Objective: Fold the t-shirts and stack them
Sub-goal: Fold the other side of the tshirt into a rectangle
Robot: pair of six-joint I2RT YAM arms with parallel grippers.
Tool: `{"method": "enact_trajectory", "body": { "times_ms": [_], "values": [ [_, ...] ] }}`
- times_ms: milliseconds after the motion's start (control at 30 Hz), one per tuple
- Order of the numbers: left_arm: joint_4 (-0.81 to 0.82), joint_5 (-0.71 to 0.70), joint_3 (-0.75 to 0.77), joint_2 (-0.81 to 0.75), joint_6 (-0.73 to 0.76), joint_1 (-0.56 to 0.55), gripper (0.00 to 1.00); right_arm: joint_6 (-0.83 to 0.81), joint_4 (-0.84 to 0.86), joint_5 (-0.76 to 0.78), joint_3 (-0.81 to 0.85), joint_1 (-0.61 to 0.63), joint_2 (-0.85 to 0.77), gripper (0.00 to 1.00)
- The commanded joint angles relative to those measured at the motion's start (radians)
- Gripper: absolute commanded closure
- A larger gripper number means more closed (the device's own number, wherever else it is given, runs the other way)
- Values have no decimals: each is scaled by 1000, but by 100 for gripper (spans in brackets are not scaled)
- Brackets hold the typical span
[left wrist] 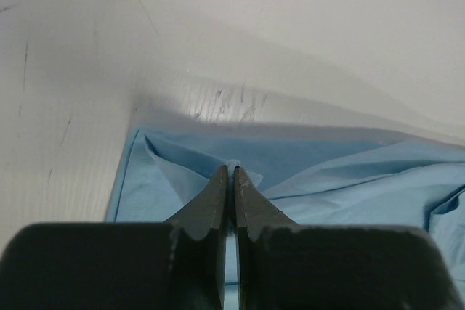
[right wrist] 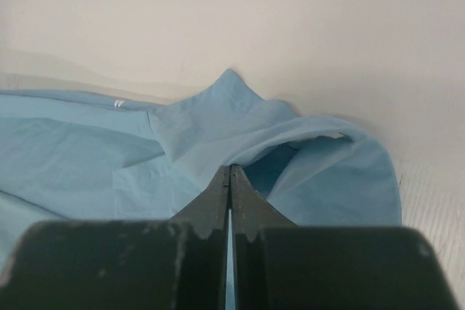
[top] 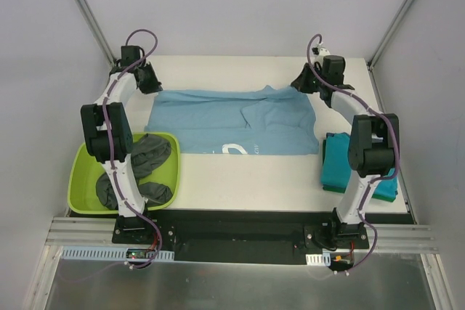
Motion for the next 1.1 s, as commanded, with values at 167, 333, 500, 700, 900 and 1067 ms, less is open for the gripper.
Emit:
{"method": "enact_trajectory", "body": {
  "times_ms": [167,333,500,700,900,1067],
  "values": [
    [74,-40,-166,-123,67,3,100,-49,67,-4,-167,-17,-220,100],
    [86,-46,-222,-151,85,3,100,-57,61,-18,-235,-19,-274,100],
    [93,-70,-254,-171,92,3,100,-68,59,-4,-292,-19,-335,100],
    [93,-83,-292,-202,111,3,100,-89,21,-4,-312,-20,-358,100],
    [91,-64,-340,-193,122,3,100,-74,25,-33,-352,-20,-341,100],
    [90,-61,-386,-203,133,3,100,-52,27,-30,-402,-23,-330,100]
  ]
}}
